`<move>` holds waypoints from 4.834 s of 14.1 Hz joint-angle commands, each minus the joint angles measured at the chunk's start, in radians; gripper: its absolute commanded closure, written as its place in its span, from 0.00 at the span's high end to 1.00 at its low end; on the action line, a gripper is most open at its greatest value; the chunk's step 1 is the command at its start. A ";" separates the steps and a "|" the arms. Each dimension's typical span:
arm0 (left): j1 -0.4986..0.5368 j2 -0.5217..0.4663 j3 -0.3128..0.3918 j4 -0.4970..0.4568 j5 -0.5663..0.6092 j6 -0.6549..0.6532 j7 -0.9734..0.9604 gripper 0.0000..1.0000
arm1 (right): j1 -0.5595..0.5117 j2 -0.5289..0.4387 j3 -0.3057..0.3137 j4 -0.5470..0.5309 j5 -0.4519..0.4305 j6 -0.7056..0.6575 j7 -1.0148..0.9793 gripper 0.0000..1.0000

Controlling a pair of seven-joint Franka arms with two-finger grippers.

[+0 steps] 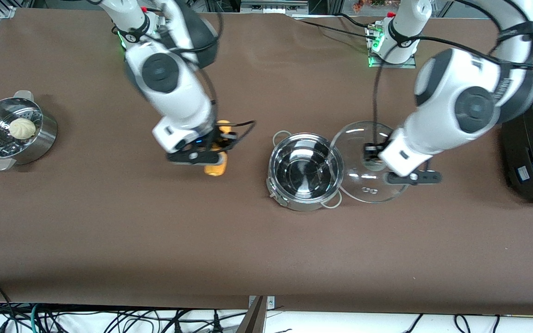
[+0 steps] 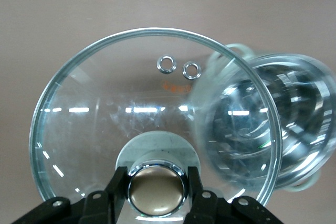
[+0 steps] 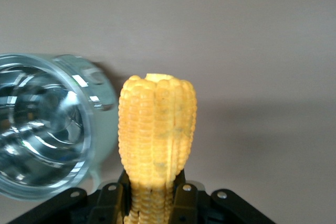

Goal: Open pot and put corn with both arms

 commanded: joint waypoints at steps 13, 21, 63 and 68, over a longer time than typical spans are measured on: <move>0.182 -0.008 0.086 -0.506 0.024 0.431 0.511 0.00 | 0.329 0.435 -0.122 0.495 -0.115 0.217 0.190 0.00; 0.181 0.031 0.123 -0.569 0.063 0.544 0.511 0.34 | 0.329 0.512 -0.111 0.493 -0.110 0.346 0.227 0.00; 0.185 -0.258 0.007 0.118 0.135 -0.410 -0.120 1.00 | -0.293 0.093 -0.134 0.450 0.043 -0.607 -0.508 1.00; 0.188 -0.258 0.005 0.118 0.141 -0.424 -0.117 1.00 | -0.479 0.055 -0.229 0.450 0.066 -0.642 -0.905 1.00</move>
